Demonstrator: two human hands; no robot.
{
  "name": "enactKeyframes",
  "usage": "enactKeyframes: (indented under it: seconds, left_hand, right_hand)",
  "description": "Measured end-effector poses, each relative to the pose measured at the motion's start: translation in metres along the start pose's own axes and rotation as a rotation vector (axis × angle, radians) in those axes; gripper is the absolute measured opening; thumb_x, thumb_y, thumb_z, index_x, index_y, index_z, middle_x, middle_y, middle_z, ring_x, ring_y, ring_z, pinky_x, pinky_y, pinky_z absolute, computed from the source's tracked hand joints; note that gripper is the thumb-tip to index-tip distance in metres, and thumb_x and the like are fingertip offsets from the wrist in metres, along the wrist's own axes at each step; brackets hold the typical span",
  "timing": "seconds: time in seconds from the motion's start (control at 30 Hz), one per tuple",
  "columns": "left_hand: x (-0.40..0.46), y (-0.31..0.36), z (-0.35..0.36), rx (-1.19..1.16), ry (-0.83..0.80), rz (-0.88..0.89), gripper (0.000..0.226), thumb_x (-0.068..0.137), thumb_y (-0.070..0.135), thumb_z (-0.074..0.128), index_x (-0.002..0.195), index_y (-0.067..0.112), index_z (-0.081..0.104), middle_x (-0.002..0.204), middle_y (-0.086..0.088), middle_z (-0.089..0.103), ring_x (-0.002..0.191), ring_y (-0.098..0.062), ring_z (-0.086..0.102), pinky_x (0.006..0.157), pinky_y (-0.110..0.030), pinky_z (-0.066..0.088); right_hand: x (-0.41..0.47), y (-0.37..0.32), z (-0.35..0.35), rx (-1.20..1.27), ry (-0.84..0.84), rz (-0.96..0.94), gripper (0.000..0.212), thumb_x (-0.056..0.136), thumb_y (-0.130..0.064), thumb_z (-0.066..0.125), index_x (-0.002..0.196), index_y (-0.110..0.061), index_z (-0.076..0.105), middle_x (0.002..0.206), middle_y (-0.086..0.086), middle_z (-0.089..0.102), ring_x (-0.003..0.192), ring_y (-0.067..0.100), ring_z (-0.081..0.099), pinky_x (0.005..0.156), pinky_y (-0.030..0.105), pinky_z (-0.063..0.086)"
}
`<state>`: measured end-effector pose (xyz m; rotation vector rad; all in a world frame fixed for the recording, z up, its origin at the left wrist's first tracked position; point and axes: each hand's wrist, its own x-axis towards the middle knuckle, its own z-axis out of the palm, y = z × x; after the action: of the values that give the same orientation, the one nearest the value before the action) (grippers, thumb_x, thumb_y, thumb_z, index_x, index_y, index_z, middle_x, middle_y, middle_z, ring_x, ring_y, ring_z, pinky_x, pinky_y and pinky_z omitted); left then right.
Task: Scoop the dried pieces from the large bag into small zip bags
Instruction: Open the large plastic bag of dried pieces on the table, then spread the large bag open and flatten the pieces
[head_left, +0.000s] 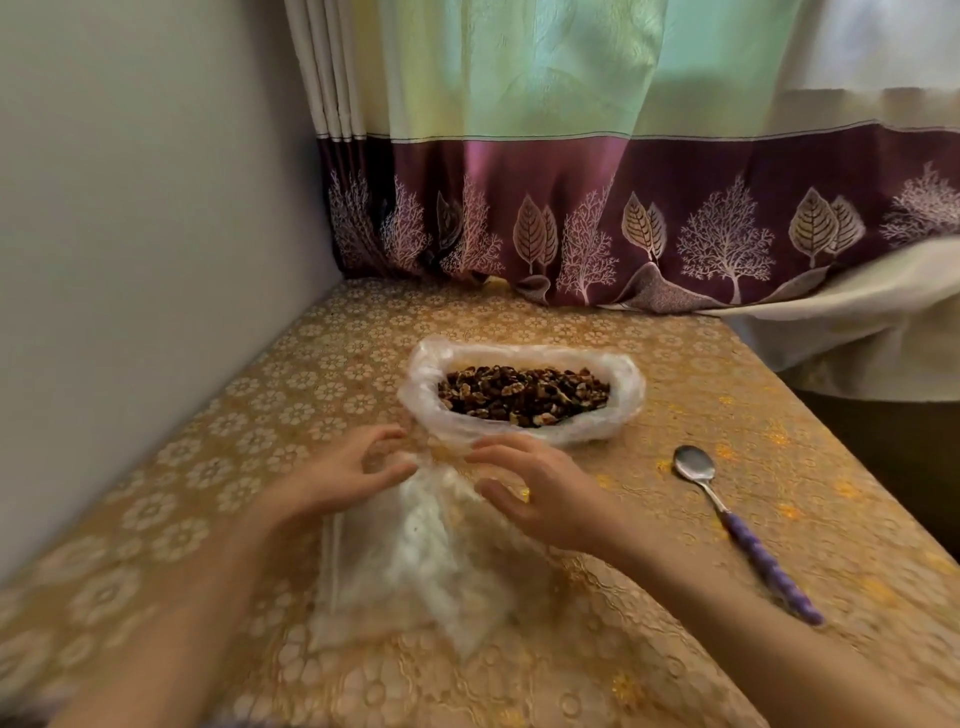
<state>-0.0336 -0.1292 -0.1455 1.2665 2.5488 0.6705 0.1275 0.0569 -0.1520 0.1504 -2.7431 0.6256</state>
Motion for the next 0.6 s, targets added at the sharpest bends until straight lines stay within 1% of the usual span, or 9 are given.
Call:
enactKeyframes:
  seconds: [0.03, 0.1, 0.17, 0.23, 0.27, 0.37, 0.43, 0.53, 0.6]
  left_hand:
    - [-0.009, -0.002, 0.004, 0.017, -0.026, -0.017, 0.074, 0.077, 0.066, 0.047, 0.139, 0.029, 0.032, 0.146, 0.006, 0.033, 0.126, -0.006, 0.035, 0.105, -0.028, 0.033]
    - [-0.023, -0.008, 0.011, 0.031, -0.057, -0.046, 0.092, 0.064, 0.078, 0.044, 0.143, 0.037, 0.020, 0.152, 0.008, 0.018, 0.138, -0.012, 0.020, 0.113, -0.041, 0.022]
    - [-0.031, -0.014, 0.018, 0.085, -0.053, -0.069, 0.098, 0.060, 0.082, 0.043, 0.144, 0.041, 0.012, 0.154, 0.012, 0.007, 0.142, -0.012, 0.006, 0.116, -0.045, 0.012]
    - [-0.034, -0.022, 0.021, 0.140, 0.011, -0.088, 0.093, 0.067, 0.079, 0.043, 0.145, 0.038, 0.013, 0.155, 0.011, 0.007, 0.142, -0.012, 0.005, 0.116, -0.046, 0.009]
    - [-0.033, -0.026, 0.020, 0.124, 0.061, -0.096, 0.084, 0.075, 0.071, 0.046, 0.145, 0.035, 0.016, 0.155, 0.008, 0.010, 0.142, -0.013, 0.009, 0.116, -0.045, 0.011]
    - [-0.027, -0.038, 0.011, -0.152, 0.179, -0.166, 0.064, 0.085, 0.051, 0.050, 0.142, 0.032, 0.026, 0.152, 0.004, 0.023, 0.137, -0.017, 0.025, 0.111, -0.039, 0.025]
    - [-0.019, -0.046, 0.002, -0.298, 0.257, -0.213, 0.061, 0.086, 0.050, 0.049, 0.140, 0.031, 0.030, 0.149, 0.001, 0.030, 0.131, -0.020, 0.035, 0.101, -0.035, 0.034]
    - [-0.005, -0.057, -0.010, -0.405, 0.359, -0.271, 0.061, 0.086, 0.049, 0.049, 0.141, 0.029, 0.030, 0.147, -0.004, 0.033, 0.130, -0.022, 0.037, 0.103, -0.042, 0.038]
    - [0.004, -0.063, -0.013, -0.439, 0.392, -0.295, 0.061, 0.086, 0.050, 0.051, 0.140, 0.031, 0.030, 0.147, -0.002, 0.033, 0.130, -0.021, 0.037, 0.102, -0.041, 0.038]
  right_hand:
    - [-0.004, -0.007, 0.007, -0.024, -0.088, -0.039, 0.046, 0.095, -0.043, 0.048, 0.138, -0.029, 0.044, 0.147, -0.005, 0.040, 0.135, 0.009, 0.033, 0.111, 0.026, 0.023]
    - [-0.008, -0.016, 0.022, -0.089, -0.237, -0.106, 0.060, 0.093, -0.058, 0.039, 0.147, -0.038, 0.022, 0.157, -0.009, 0.019, 0.143, 0.007, 0.012, 0.115, 0.029, 0.004]
    - [-0.009, -0.022, 0.035, -0.174, -0.322, -0.140, 0.066, 0.091, -0.064, 0.032, 0.149, -0.041, 0.008, 0.159, -0.010, 0.005, 0.145, 0.007, -0.001, 0.115, 0.032, -0.007]
    - [-0.004, -0.024, 0.046, -0.239, -0.344, -0.126, 0.066, 0.092, -0.065, 0.027, 0.149, -0.040, 0.004, 0.159, -0.010, 0.000, 0.145, 0.008, -0.005, 0.117, 0.034, -0.008]
    - [0.002, -0.024, 0.051, -0.254, -0.337, -0.108, 0.065, 0.093, -0.064, 0.025, 0.150, -0.039, 0.005, 0.159, -0.009, -0.001, 0.145, 0.008, -0.005, 0.117, 0.034, -0.007]
    - [0.028, -0.026, 0.063, -0.267, -0.312, -0.068, 0.064, 0.094, -0.063, 0.023, 0.150, -0.035, 0.011, 0.160, -0.005, 0.003, 0.146, 0.012, -0.001, 0.116, 0.035, -0.007]
    - [0.049, -0.026, 0.074, -0.252, -0.294, -0.041, 0.063, 0.095, -0.061, 0.024, 0.150, -0.033, 0.013, 0.160, -0.003, 0.006, 0.146, 0.014, 0.002, 0.116, 0.037, -0.004]
    - [0.084, -0.024, 0.088, -0.219, -0.264, 0.017, 0.061, 0.096, -0.057, 0.025, 0.150, -0.029, 0.016, 0.159, -0.001, 0.010, 0.146, 0.016, 0.006, 0.117, 0.038, 0.000]
    - [0.105, -0.024, 0.097, -0.216, -0.222, 0.043, 0.061, 0.097, -0.055, 0.027, 0.150, -0.028, 0.017, 0.159, -0.001, 0.013, 0.146, 0.017, 0.009, 0.116, 0.038, 0.002]
